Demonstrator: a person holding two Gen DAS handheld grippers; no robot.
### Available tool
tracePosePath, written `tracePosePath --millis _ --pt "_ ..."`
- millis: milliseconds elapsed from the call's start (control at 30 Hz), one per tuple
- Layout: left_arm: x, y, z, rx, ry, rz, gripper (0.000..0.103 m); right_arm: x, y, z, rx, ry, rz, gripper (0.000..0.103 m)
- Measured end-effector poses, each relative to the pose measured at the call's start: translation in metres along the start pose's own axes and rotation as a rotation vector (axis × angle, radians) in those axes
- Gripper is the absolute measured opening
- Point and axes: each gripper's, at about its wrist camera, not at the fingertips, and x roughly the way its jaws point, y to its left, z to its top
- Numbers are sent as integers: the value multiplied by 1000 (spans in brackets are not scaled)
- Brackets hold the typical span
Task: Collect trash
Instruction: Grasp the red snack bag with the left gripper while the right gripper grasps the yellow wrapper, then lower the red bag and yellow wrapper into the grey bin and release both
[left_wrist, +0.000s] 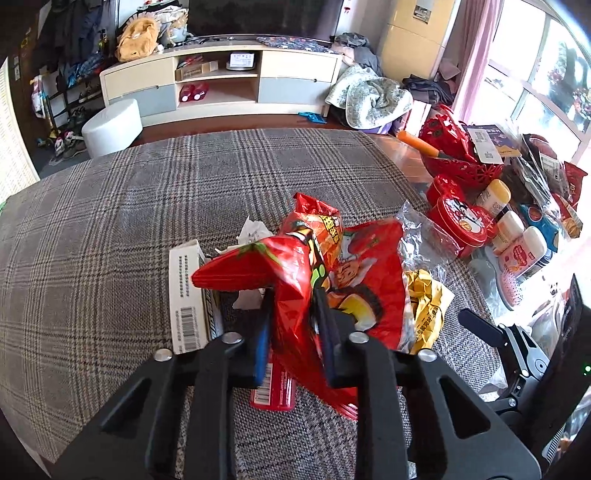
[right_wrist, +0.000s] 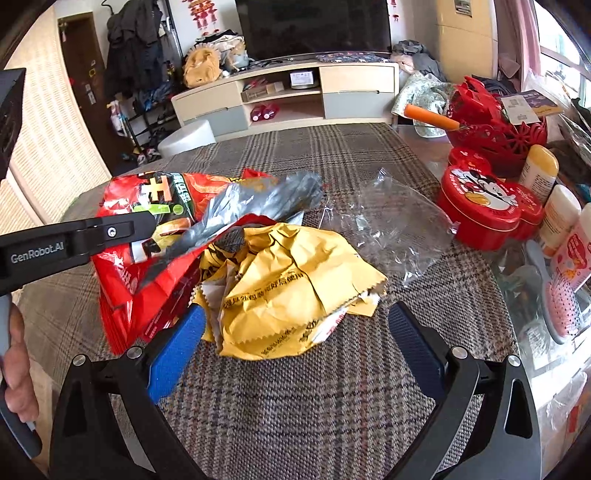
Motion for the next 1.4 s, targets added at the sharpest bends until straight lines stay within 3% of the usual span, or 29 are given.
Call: tracePosePath --millis 200,300,367,400,467,567,1000,1167,1400 --pt "-1 6 3 8 -9 -11 16 16 6 -2 -11 9 5 97" --pt "1 8 1 16 -9 -7 14 19 5 -3 8 1 34 84" --pt "0 9 -1 16 -11 -8 14 18 4 -2 18 5 65 55" --pt "0 11 -1 13 -14 -9 14 16 4 0 24 5 70 55" --pt "-4 13 -3 4 -25 -17 13 12 7 -1 1 -6 59 40" --pt "-13 12 -3 2 -44 -23 13 7 9 -2 -16 -17 51 30" --pt "-115 -11 -6 16 -197 -5 13 -72 18 -6 -38 -97 42 26" --pt "-163 -20 -47 25 -245 34 13 -116 27 -25 -79 -123 25 26" --pt "-211 -24 -122 33 -284 83 14 -172 34 -78 -96 -111 31 26"
